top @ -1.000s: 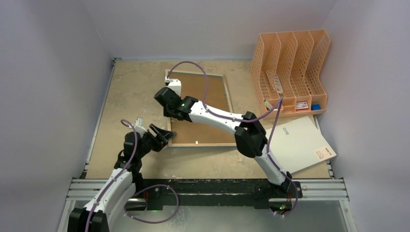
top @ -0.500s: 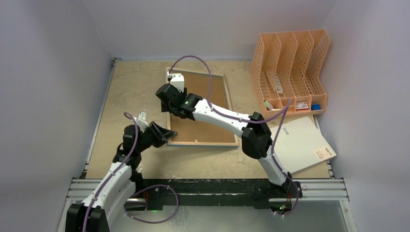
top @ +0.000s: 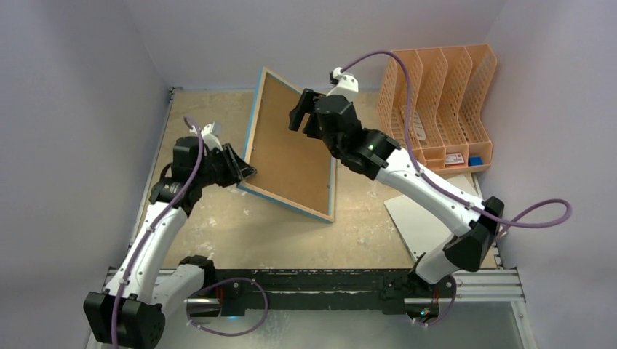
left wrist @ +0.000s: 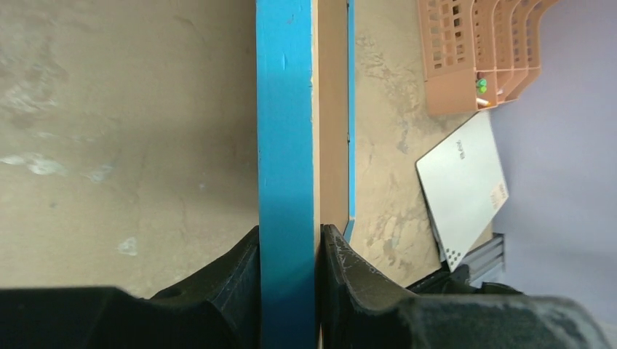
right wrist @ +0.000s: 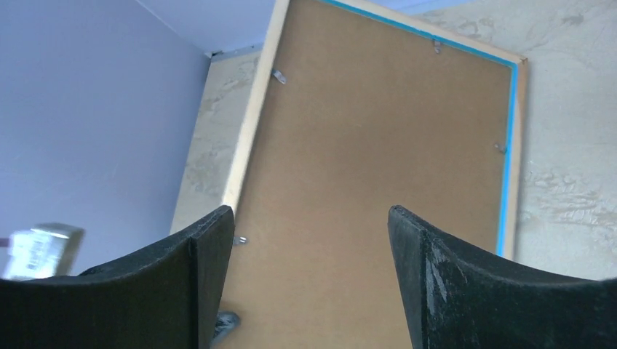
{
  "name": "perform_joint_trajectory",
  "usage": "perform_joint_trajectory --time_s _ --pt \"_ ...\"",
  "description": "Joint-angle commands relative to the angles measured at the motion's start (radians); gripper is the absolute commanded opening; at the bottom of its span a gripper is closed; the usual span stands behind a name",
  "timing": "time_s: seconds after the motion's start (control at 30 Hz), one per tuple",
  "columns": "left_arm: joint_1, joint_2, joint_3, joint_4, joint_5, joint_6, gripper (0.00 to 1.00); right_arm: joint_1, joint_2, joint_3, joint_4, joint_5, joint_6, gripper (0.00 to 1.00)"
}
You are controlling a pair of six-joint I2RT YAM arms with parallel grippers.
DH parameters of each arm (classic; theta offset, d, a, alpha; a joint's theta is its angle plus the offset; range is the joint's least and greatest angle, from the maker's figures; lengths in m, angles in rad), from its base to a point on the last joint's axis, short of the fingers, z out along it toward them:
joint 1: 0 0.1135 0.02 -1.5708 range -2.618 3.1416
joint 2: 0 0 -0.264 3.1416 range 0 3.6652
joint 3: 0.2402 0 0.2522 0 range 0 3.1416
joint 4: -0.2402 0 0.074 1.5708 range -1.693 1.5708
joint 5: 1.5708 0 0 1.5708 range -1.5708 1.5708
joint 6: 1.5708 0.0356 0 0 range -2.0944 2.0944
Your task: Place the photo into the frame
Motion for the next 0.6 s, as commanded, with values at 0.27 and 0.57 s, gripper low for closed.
perform_joint_trajectory --time_s 0.27,0.57 --pt "-0.001 0.095 0.423 -0.227 -0.114 0.419 0.00 -0.051 -0.084 -0.151 0.096 -0.273 0.017 0.83" --pt "-0.001 0.118 0.523 -0.222 -0.016 0.540 0.00 -0.055 -0.086 -0.174 0.192 -0.353 0.072 0.94"
